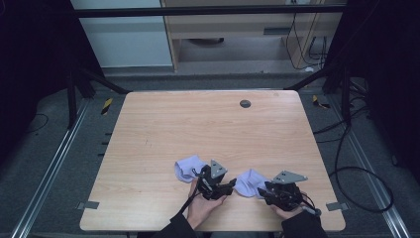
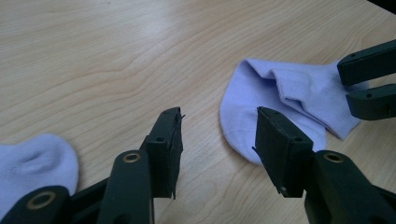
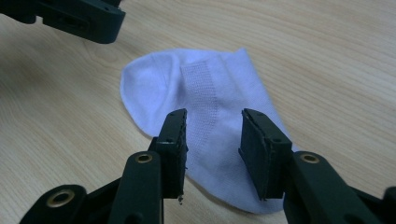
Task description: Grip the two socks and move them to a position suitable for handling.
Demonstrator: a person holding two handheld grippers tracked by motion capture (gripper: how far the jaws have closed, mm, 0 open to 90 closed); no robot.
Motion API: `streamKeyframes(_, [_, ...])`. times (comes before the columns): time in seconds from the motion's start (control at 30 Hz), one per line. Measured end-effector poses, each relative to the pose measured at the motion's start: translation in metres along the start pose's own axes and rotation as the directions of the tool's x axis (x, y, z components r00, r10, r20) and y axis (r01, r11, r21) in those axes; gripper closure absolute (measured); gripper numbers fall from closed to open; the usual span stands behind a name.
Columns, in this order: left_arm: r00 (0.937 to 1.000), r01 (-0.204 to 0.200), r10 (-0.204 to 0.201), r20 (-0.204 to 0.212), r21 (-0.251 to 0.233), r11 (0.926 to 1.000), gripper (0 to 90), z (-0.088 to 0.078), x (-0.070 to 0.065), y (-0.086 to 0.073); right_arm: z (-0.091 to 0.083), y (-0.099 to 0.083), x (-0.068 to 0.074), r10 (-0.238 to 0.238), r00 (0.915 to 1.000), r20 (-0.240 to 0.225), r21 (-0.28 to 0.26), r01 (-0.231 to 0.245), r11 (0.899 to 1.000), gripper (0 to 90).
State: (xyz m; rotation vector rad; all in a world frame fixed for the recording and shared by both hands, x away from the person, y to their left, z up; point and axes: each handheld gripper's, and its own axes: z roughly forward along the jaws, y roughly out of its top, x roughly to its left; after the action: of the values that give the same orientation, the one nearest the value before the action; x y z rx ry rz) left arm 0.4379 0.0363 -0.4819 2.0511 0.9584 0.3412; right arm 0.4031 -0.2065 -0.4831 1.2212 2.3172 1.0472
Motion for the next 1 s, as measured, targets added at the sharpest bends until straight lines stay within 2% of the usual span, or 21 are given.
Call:
streamKeyframes(0.37, [0.9997, -0.022, 0.021, 0.010, 0.038, 0.9990, 54.8, 0.016, -0.011, -0.002, 0.007, -0.002, 0.002, -0.025, 0.9995, -0.018, 0.040, 0.026, 0.999, 62.7])
streamKeyframes(0.43, [0.9998, -0.015, 0.015, 0.013, 0.045, 0.9989, 55.6, 0.019, -0.013, -0.002, 0.009, -0.003, 0.002, -0.033, 0.9992, -0.023, 0.047, 0.034, 0.998, 63.4])
streamKeyframes(0.57, [0.9998, -0.019, 0.019, 0.004, 0.073, 0.9971, 59.4, 0.023, -0.015, -0.004, 0.013, -0.004, 0.004, -0.043, 0.9986, -0.029, 0.066, 0.045, 0.997, 65.6])
streamKeyframes(1.0, [0.9991, -0.025, 0.028, -0.033, 0.088, 0.9958, 77.3, 0.026, -0.015, -0.005, 0.014, -0.002, 0.005, -0.033, 0.9973, -0.065, 0.076, 0.038, 0.996, 84.5])
